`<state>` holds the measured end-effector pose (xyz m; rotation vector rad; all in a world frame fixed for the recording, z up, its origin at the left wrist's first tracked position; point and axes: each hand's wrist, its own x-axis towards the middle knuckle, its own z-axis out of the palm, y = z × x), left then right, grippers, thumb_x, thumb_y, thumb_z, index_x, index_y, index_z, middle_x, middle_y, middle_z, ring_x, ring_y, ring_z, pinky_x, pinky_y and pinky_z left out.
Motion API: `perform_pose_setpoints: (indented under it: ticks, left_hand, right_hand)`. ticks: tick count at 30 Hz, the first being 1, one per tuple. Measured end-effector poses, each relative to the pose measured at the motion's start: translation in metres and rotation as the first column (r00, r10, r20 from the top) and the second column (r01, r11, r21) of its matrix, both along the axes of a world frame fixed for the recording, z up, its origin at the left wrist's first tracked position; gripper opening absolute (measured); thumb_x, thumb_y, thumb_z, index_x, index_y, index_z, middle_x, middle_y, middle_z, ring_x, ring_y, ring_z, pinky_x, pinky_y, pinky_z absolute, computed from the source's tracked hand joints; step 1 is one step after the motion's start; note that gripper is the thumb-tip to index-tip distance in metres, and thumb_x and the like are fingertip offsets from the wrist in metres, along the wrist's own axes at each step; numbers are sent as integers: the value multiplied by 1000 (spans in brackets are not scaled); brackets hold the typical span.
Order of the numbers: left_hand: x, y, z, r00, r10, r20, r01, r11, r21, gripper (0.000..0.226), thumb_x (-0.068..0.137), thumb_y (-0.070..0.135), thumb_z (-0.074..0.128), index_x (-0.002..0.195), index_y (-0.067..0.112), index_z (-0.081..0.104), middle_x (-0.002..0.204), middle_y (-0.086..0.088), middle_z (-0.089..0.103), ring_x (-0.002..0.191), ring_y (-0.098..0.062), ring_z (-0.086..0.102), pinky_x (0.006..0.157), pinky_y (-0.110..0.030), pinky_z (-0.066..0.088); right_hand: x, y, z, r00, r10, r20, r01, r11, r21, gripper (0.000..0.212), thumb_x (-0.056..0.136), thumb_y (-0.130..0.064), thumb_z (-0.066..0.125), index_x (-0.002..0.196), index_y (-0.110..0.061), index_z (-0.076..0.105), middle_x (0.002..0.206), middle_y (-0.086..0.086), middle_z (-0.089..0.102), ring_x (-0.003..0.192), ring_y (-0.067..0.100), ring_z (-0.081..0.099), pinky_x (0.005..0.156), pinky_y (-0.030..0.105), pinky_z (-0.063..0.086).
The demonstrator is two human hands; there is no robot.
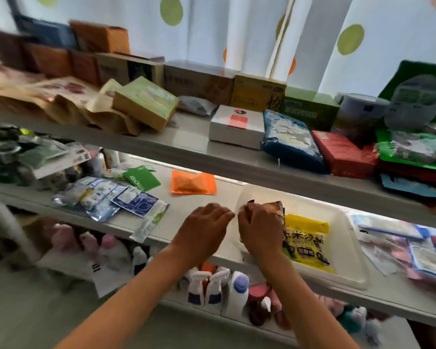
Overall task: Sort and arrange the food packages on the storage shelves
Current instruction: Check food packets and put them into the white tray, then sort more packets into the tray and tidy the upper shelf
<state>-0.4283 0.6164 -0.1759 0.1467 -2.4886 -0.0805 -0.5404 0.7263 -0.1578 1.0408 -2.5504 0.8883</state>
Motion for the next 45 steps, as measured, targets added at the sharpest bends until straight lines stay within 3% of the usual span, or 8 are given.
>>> perform_pose_setpoints:
  ticks: [5, 9, 12, 23, 31, 35, 39, 45]
  left_hand:
    - [59, -48, 65, 976, 50, -210, -67, 995, -72, 31, 86, 6, 52, 111, 6, 70, 110, -11, 70, 105, -31, 64, 87, -42, 55]
    - [84, -86, 112, 955, 146, -257, -178, 978, -107, 31, 90, 13, 47, 111, 6, 69, 109, -12, 69, 106, -32, 63, 86, -42, 55]
    - [92, -114, 144, 937, 218, -273, -254, 961, -104, 36, 93, 22, 41, 110, 7, 69, 108, -12, 70, 103, -31, 64, 82, -42, 56]
    - [45, -201, 235, 931, 354, 87, -351, 935, -51, 36, 101, 28, 49, 135, 19, 54, 140, -2, 55, 129, -21, 49, 103, -37, 41]
    - [-30, -257, 258, 912, 279, 301, -307, 950, 50, 23, 98, 26, 49, 111, 22, 68, 115, -2, 65, 98, -19, 59, 90, -41, 53]
    - [-40, -293, 252, 832, 208, 515, -354, 913, 203, 32, 92, 40, 62, 122, 30, 67, 125, 7, 63, 107, -11, 58, 99, -33, 47]
    - [-35, -309, 239, 832, 56, 552, -308, 874, 375, 48, 92, 46, 63, 135, 26, 58, 134, 6, 58, 119, -12, 53, 98, -30, 42]
    - [-40, -314, 231, 876, -22, 481, -221, 869, 442, 42, 93, 43, 64, 130, 24, 60, 123, 3, 62, 109, -14, 59, 96, -32, 48]
  right_hand:
    - [59, -50, 68, 976, 169, -141, -195, 960, -202, 17, 94, -23, 65, 86, -13, 77, 82, 3, 74, 69, 19, 64, 63, 26, 47]
    - [66, -86, 108, 959, 233, -162, -264, 941, -213, 20, 96, -23, 63, 87, -12, 77, 80, 2, 72, 65, 14, 56, 56, 21, 39]
    - [59, -115, 133, 943, 260, -208, -304, 927, -221, 17, 95, -21, 63, 89, -12, 76, 87, 3, 73, 74, 16, 60, 64, 28, 49]
    - [-13, -213, 178, 968, 204, -146, -215, 975, -61, 19, 92, -18, 63, 108, -10, 72, 107, 8, 69, 100, 24, 62, 82, 37, 55]
    - [-64, -270, 183, 988, 92, 125, -127, 941, 313, 63, 92, -24, 65, 148, -17, 39, 145, 17, 42, 130, 35, 47, 109, 46, 45]
    - [-78, -298, 182, 971, 69, 228, -152, 916, 370, 79, 88, -28, 70, 155, -22, 28, 151, 20, 34, 135, 38, 42, 112, 48, 42]
    - [-88, -307, 168, 984, 58, 169, -120, 917, 381, 49, 88, -31, 65, 134, -23, 51, 130, 11, 58, 112, 30, 59, 98, 44, 53]
    - [-89, -302, 166, 992, 77, 102, -102, 957, 272, 24, 92, -34, 66, 111, -20, 66, 105, 3, 70, 93, 23, 66, 86, 42, 58]
